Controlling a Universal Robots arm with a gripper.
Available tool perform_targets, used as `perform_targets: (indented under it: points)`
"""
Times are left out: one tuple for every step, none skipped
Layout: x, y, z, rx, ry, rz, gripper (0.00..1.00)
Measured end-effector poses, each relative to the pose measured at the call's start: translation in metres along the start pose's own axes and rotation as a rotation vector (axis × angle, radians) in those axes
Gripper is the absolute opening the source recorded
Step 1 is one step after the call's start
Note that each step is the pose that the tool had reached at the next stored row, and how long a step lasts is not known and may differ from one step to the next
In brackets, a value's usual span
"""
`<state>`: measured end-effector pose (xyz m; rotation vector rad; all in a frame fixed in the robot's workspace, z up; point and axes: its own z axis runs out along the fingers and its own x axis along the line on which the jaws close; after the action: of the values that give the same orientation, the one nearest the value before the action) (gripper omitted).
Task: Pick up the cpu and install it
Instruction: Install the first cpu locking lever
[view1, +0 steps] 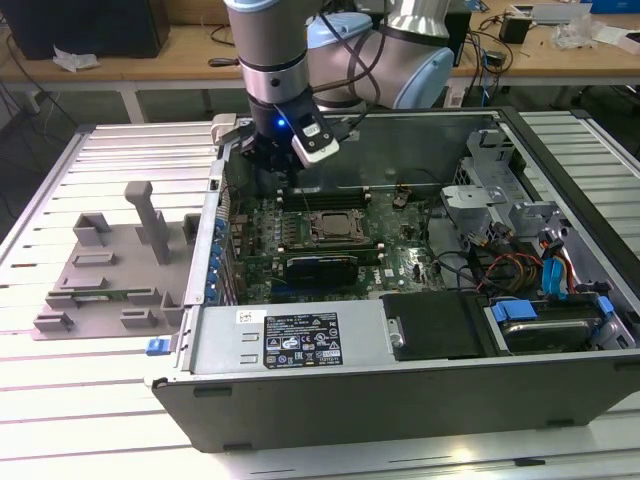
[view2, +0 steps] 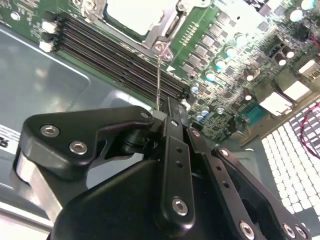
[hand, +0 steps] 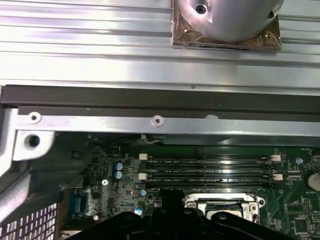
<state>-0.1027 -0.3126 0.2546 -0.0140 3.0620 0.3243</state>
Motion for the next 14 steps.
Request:
perform_targets:
  points:
    - [-0.0043, -0.0002, 0.0002, 0.0, 0.0029, 0.001, 0.11]
    - [-0.0126, -0.0007, 0.0007, -0.0001, 0.0081, 0.002, 0.11]
    - [-0.0166, -0.0009, 0.0009, 0.0, 0.0105, 0.002, 0.11]
    - [-0.0198, -0.0011, 0.001, 0.0, 0.0123, 0.003, 0.11]
    - [-0.0224, -0.0012, 0.0012, 0.0, 0.0138, 0.003, 0.11]
    - [-0.0284, -0.0016, 0.0015, 0.0, 0.0167, 0.004, 0.11]
    - [-0.0331, -0.0019, 0.0017, 0.0, 0.019, 0.004, 0.11]
    - [-0.037, -0.0022, 0.0019, 0.0, 0.0209, 0.004, 0.11]
    - [-0.0426, -0.0025, 0.0022, 0.0, 0.0236, 0.005, 0.11]
    - [-0.0451, -0.0026, 0.0023, 0.0001, 0.0247, 0.005, 0.11]
    - [-0.0453, -0.0026, 0.0024, 0.0, 0.0246, 0.005, 0.11]
    - [-0.0453, -0.0026, 0.0024, -0.0001, 0.0245, 0.005, 0.11]
    - [-0.0453, -0.0025, 0.0024, 0.0, 0.0245, 0.006, 0.11]
    - [-0.0454, -0.0025, 0.0024, 0.0, 0.0246, 0.005, 0.11]
